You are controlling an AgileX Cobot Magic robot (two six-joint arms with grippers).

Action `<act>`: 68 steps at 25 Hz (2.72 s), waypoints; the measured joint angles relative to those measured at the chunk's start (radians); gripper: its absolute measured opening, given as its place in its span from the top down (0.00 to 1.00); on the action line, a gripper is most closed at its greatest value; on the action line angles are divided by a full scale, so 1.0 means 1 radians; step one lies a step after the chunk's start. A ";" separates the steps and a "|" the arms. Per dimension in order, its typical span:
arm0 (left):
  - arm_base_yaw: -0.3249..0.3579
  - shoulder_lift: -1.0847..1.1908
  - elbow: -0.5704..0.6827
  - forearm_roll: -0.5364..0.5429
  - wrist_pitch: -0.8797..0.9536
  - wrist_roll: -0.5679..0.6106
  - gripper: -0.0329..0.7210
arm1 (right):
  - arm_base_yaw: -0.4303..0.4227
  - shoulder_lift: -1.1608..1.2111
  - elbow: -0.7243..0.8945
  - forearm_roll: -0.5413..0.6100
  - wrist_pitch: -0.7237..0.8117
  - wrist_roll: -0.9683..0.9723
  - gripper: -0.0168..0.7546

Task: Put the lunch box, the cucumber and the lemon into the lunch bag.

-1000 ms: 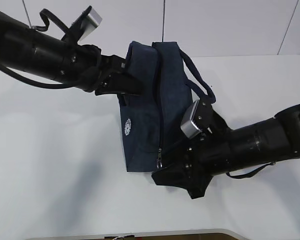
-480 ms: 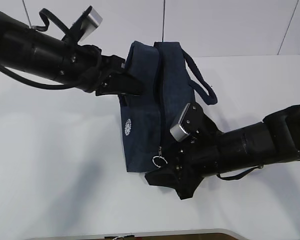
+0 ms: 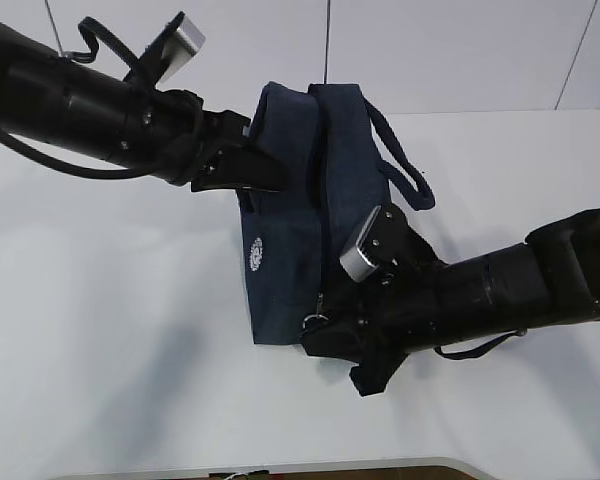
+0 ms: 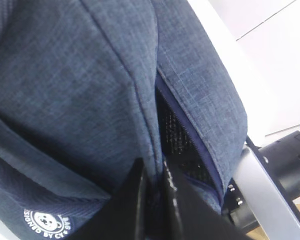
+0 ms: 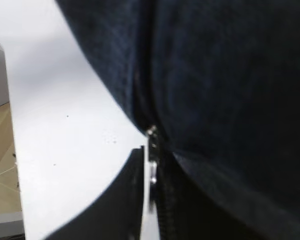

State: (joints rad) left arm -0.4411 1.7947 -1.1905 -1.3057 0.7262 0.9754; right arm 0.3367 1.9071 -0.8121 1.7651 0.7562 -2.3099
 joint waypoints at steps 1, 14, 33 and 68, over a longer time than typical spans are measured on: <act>0.000 0.000 0.000 0.000 0.000 0.000 0.95 | 0.000 0.000 0.000 0.000 -0.009 0.013 0.90; 0.000 0.000 0.000 0.000 0.000 0.000 0.95 | 0.000 -0.017 0.000 -0.009 -0.039 0.054 0.97; 0.000 0.000 0.000 0.003 0.002 0.000 0.95 | 0.000 -0.137 0.000 -0.255 -0.080 0.387 0.97; 0.000 0.000 0.000 0.019 -0.001 0.000 0.95 | 0.000 -0.229 -0.206 -0.816 0.030 1.077 0.97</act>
State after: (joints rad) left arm -0.4411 1.7947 -1.1905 -1.2868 0.7251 0.9754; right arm 0.3367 1.6780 -1.0181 0.9488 0.7863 -1.2327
